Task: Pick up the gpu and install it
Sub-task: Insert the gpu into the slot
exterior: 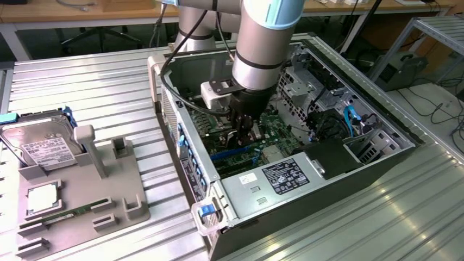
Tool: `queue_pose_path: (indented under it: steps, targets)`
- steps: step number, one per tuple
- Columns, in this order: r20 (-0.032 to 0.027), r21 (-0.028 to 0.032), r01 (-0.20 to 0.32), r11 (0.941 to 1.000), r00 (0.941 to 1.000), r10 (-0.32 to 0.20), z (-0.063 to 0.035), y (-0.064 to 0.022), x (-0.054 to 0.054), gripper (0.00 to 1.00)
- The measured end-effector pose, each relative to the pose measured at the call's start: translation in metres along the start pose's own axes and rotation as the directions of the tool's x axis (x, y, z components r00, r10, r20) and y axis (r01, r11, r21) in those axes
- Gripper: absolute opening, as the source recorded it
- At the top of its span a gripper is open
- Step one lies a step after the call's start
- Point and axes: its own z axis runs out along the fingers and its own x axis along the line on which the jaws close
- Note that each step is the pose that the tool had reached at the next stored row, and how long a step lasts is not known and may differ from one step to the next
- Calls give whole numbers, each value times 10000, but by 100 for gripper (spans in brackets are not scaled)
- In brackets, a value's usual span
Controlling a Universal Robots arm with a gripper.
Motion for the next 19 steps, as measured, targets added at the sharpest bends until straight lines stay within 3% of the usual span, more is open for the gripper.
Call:
queue_pose_path:
  steps: [19]
  targets:
    - [1,2,0,10000,10000,0,28,49,0,28]
